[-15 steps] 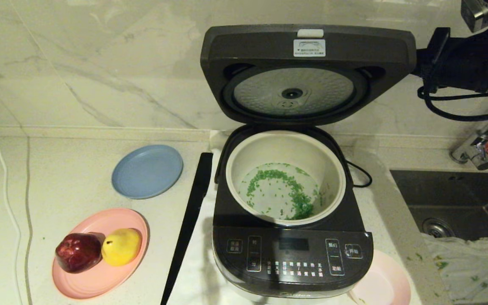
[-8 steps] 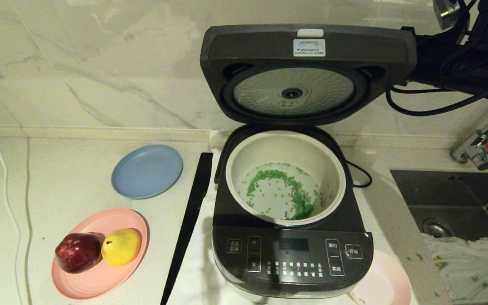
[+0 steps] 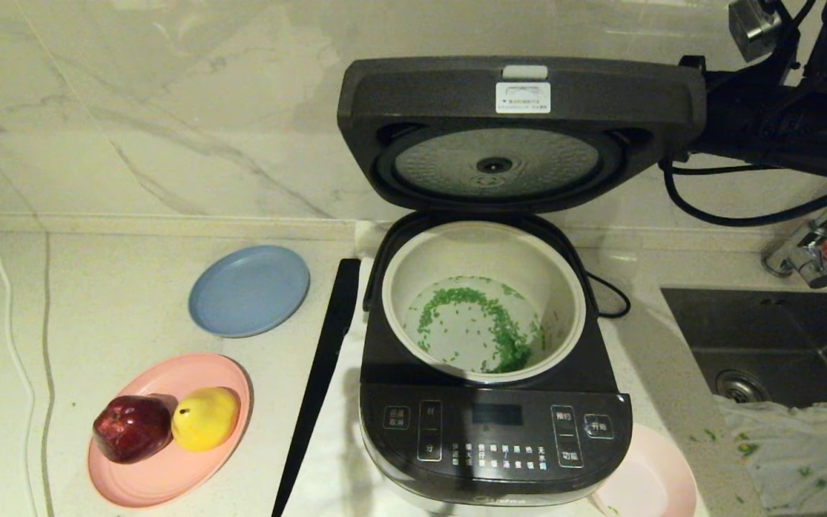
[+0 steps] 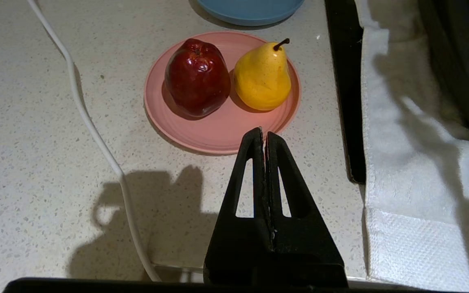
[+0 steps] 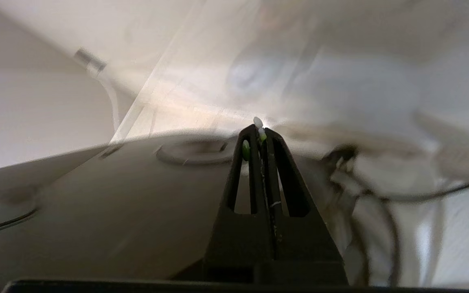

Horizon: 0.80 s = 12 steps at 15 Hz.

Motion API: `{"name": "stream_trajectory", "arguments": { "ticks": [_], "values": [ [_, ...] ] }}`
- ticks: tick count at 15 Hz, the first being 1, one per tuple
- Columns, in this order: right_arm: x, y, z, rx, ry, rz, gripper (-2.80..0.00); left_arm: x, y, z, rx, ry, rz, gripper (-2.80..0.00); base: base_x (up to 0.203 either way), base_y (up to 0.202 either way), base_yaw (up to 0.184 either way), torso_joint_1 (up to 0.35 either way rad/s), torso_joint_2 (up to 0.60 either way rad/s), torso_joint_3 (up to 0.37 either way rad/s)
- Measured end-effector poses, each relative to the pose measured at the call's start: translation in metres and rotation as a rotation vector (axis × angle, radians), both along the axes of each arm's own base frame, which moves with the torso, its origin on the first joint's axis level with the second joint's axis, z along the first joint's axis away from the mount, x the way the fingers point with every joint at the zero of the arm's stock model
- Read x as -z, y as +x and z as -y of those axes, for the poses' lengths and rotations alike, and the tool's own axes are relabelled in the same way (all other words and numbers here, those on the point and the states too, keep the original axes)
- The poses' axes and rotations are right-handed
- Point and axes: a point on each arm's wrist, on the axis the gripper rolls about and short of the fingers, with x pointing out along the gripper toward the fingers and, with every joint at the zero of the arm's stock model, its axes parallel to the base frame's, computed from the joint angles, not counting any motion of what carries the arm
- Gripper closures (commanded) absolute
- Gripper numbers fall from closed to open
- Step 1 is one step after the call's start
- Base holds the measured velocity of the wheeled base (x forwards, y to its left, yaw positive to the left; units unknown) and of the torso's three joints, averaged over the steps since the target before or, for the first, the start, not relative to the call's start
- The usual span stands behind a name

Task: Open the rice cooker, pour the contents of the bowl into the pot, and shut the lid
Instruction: Close the rice cooker

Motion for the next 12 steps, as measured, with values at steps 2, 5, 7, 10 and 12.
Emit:
{"name": "stream_trajectory", "arguments": {
  "ticks": [2, 5, 7, 10, 12],
  "values": [
    [0.007, -0.013, 0.000, -0.038, -0.009, -0.033, 0.00, 0.000, 0.000, 0.000, 0.000, 0.000, 0.000, 0.00, 0.000, 0.000, 0.000, 0.000, 0.00, 0.000],
    [0.025, -0.031, -0.002, -0.066, -0.025, -0.094, 0.00, 0.000, 0.000, 0.000, 0.000, 0.000, 0.000, 0.00, 0.000, 0.000, 0.000, 0.000, 0.00, 0.000],
    [0.041, -0.045, -0.007, -0.099, -0.040, -0.150, 0.00, 0.000, 0.000, 0.000, 0.001, 0.000, 0.000, 0.00, 0.000, 0.000, 0.000, 0.000, 0.00, 0.000],
    [0.074, -0.063, -0.021, -0.154, -0.075, -0.248, 0.00, 0.000, 0.000, 0.000, 0.001, 0.000, 0.000, 0.00, 0.000, 0.000, 0.000, 0.000, 0.00, 0.000],
    [0.085, -0.070, -0.025, -0.177, -0.088, -0.285, 0.00, 0.000, 0.000, 0.000, 0.001, 0.000, 0.000, 0.00, 0.000, 0.000, 0.000, 0.000, 0.00, 0.000]
  ]
}}
